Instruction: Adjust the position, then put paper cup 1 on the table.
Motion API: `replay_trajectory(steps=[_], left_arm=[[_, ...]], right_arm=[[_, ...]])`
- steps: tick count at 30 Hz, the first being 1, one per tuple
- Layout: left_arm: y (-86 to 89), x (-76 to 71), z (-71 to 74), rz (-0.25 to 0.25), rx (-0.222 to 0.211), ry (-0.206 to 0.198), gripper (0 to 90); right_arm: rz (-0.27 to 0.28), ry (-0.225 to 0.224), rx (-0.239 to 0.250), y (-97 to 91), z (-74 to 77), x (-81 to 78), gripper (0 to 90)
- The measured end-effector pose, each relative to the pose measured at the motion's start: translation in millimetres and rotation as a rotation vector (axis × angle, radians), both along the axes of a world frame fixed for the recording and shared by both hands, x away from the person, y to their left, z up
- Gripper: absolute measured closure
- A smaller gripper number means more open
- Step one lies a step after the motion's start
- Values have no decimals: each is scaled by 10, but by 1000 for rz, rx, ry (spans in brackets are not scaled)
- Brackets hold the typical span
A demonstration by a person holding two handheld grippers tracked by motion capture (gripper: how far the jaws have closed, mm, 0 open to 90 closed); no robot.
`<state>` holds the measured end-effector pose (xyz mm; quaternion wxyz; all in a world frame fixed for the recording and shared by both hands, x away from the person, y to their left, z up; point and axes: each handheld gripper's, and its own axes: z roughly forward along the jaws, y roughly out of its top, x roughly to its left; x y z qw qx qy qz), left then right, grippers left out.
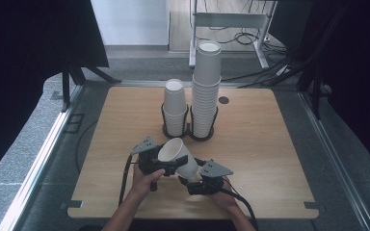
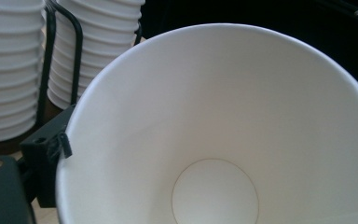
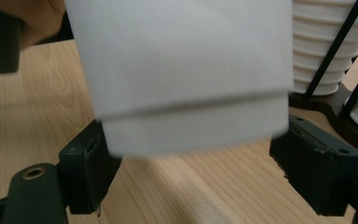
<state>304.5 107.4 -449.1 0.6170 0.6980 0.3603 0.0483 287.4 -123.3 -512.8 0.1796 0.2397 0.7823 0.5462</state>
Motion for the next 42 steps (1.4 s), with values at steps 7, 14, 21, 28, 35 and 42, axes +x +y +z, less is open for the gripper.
replay_trajectory(steps=[7, 14, 21, 28, 35, 42], left_arm=[[109, -29, 80, 36, 7, -39, 72], [247, -50, 174, 73, 1, -74, 71], [373, -50, 215, 135, 30, -103, 71], [413, -48, 211, 174, 76, -121, 71], [445, -30, 206, 208, 125, -137, 70], [459, 14, 170, 252, 207, -156, 70]], right_arm=[[2, 8, -19, -1, -8, -5, 172], [1, 10, -11, -15, 7, -6, 172], [-10, 10, -2, -36, 15, -7, 175], [-20, 9, 13, -72, 31, -9, 181], [-30, 5, 19, -104, 48, -13, 183], [-42, -2, 16, -137, 60, -27, 185]])
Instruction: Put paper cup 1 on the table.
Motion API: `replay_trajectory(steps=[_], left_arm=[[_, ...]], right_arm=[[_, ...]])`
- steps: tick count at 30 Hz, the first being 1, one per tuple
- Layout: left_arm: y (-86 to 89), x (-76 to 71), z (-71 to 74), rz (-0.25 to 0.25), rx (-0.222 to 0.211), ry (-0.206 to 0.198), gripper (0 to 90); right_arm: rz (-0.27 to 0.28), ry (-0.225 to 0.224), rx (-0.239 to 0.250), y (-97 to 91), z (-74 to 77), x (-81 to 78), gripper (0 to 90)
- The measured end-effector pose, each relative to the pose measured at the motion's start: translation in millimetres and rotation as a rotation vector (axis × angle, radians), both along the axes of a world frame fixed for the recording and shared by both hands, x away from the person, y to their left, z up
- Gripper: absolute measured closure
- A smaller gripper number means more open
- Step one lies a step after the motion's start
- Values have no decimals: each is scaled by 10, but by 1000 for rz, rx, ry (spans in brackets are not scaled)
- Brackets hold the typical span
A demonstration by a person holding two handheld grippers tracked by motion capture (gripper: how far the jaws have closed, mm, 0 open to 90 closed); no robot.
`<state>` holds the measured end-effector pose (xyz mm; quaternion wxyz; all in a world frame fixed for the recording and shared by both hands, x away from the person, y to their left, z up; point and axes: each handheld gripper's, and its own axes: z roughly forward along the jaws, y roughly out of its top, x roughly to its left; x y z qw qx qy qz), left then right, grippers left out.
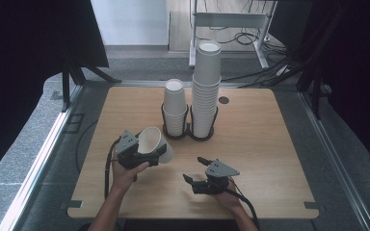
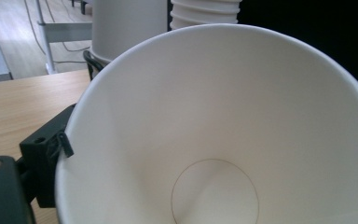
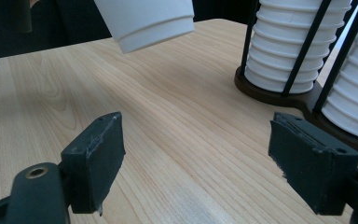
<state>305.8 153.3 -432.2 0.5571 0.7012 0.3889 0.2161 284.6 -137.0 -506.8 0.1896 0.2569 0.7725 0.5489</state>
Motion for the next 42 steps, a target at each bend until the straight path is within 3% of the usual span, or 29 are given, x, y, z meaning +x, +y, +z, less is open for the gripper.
replay_trajectory(steps=[6, 18, 21, 24, 31, 35, 38, 39, 40, 42], left_arm=[[23, 26, -33, 40, 68, -10, 69], [244, 74, -88, 150, 109, 8, 66], [282, 100, -116, 175, 114, 24, 65], [311, 138, -158, 233, 159, 48, 65], [460, 218, -247, 327, 204, 102, 64], [514, 242, -281, 340, 198, 119, 62], [520, 250, -300, 356, 222, 114, 62], [522, 255, -315, 382, 261, 104, 61], [529, 257, -321, 392, 268, 104, 61], [553, 265, -328, 385, 252, 120, 61]], right_arm=[[-7, 2, -12, 2, -12, 0, 185], [-13, -2, -10, -2, 0, 14, 187], [-11, -2, -12, -1, 0, 14, 188], [-11, 0, -15, 2, -3, 12, 188], [-9, 7, -22, 12, -14, 11, 189], [-6, 9, -28, 18, -27, 16, 189], [-5, 9, -30, 24, -30, 13, 189], [-4, 10, -33, 23, -28, 12, 189], [-4, 10, -33, 23, -28, 11, 189], [-5, 13, -33, 19, -29, 11, 190]])
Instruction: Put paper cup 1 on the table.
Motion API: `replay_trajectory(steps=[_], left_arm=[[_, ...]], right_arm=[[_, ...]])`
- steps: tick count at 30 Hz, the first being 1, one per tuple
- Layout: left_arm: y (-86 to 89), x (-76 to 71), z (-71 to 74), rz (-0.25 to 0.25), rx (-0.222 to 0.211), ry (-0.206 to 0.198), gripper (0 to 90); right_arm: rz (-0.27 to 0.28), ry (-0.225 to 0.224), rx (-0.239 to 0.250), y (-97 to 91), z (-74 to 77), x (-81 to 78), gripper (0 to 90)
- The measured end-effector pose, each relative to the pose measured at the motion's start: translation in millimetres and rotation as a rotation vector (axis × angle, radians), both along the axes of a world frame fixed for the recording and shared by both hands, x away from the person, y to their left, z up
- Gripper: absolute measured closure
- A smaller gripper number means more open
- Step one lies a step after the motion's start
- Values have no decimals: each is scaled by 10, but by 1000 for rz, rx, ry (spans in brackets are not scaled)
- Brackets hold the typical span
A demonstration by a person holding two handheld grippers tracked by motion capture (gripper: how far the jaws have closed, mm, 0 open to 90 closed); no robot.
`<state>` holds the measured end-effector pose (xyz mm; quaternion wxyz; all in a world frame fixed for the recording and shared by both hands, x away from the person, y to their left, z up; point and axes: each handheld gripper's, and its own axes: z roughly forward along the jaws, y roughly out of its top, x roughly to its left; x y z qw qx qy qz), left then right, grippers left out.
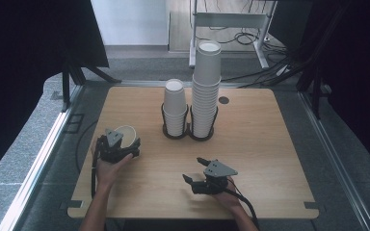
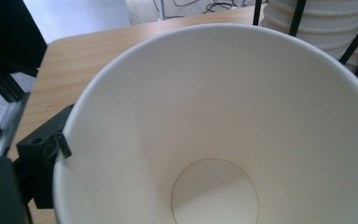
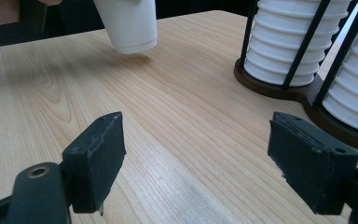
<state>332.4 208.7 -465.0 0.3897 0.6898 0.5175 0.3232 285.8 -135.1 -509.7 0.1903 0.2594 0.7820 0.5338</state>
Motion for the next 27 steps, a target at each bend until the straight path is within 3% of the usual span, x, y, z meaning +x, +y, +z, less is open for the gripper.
replay_trajectory(steps=[12, 27], left_arm=[[87, 55, -92, 38, -24, 62, 55], [67, 63, -118, 72, 28, 71, 44]], right_arm=[[2, 1, 0, 6, -10, 3, 191], [3, 1, -9, 8, -18, 4, 191]])
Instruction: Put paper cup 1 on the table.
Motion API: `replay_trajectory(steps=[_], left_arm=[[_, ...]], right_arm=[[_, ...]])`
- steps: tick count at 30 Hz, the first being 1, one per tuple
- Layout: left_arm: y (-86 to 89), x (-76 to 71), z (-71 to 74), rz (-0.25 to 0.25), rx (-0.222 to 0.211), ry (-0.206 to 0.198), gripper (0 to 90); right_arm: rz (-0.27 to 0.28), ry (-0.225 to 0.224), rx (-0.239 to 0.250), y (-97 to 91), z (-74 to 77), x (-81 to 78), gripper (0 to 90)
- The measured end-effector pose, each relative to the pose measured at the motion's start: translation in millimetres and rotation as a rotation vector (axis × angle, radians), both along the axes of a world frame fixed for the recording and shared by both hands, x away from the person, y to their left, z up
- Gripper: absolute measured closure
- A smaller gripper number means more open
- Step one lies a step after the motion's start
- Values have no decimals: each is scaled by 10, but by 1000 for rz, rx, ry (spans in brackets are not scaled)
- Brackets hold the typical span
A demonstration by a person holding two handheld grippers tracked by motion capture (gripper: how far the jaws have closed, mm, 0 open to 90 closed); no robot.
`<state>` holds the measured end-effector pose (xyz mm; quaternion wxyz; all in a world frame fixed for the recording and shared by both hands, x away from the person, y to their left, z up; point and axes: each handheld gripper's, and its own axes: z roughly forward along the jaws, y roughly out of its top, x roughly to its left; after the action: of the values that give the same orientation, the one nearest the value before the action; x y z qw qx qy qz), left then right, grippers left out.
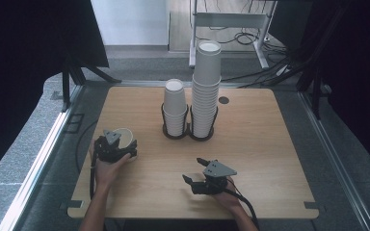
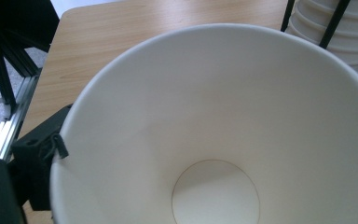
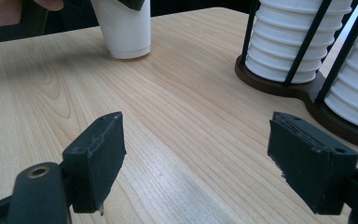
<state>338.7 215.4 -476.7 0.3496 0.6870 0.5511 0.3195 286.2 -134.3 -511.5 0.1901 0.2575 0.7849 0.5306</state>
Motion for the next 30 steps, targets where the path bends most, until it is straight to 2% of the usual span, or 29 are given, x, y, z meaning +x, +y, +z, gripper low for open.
replay_trajectory(steps=[2, 6, 12, 18, 27, 30], left_arm=[[-5, -1, 4, 2, -6, -3, 21], [-23, -18, 43, 52, -8, -20, 0], [-43, -65, 105, 32, -25, -38, 0], [-67, -158, 229, 17, -45, -83, 0], [-128, -268, 386, -6, -29, -125, 0], [-155, -301, 420, -33, -44, -136, 12]], right_arm=[[0, 2, -1, 2, -2, -1, 191], [2, 1, -4, 4, -3, -1, 191], [3, 2, -4, 1, -2, -2, 191], [1, 0, -6, 0, -2, -1, 191], [-2, -5, -6, 2, -2, -2, 191], [-3, -4, -4, 2, -1, -1, 191]])
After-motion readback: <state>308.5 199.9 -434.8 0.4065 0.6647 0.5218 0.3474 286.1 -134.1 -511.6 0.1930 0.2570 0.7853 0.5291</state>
